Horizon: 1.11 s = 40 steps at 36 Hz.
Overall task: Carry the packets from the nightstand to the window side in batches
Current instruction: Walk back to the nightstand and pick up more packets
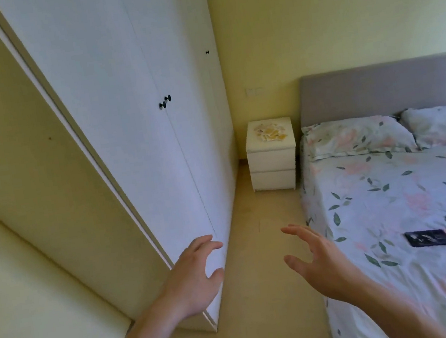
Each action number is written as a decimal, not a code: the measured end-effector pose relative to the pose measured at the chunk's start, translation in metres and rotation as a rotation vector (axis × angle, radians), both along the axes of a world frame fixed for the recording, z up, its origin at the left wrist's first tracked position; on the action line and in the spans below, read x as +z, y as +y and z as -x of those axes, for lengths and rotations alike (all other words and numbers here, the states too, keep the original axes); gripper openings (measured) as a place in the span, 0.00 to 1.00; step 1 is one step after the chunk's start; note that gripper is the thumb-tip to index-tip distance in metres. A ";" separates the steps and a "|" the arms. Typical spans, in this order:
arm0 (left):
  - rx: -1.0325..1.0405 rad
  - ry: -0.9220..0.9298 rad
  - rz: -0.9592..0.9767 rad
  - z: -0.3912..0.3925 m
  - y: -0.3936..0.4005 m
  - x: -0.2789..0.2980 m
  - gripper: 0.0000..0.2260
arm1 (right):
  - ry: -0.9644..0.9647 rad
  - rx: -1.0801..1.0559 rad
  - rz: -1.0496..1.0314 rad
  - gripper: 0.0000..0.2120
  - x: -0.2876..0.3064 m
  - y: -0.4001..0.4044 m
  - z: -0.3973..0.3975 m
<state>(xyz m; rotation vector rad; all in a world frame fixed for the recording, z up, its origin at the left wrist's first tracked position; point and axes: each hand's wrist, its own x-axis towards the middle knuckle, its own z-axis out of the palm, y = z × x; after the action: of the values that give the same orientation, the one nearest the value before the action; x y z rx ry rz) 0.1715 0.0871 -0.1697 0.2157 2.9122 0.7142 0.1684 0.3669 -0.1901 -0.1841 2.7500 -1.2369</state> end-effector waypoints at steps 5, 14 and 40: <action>-0.166 0.007 -0.009 0.084 0.025 0.011 0.21 | 0.001 -0.151 -0.037 0.26 0.004 0.018 0.045; -0.257 -0.011 -0.041 0.239 0.055 -0.002 0.20 | -0.029 -0.254 -0.015 0.25 -0.013 0.048 0.174; -0.096 -0.084 -0.236 0.698 0.076 -0.051 0.18 | -0.072 -0.223 -0.135 0.26 -0.012 0.089 0.629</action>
<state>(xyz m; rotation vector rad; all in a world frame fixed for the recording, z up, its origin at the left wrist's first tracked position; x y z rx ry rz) -0.5263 0.1636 -0.2210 0.3383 2.7137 1.0233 -0.4604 0.4559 -0.2019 0.1812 2.8379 -1.0733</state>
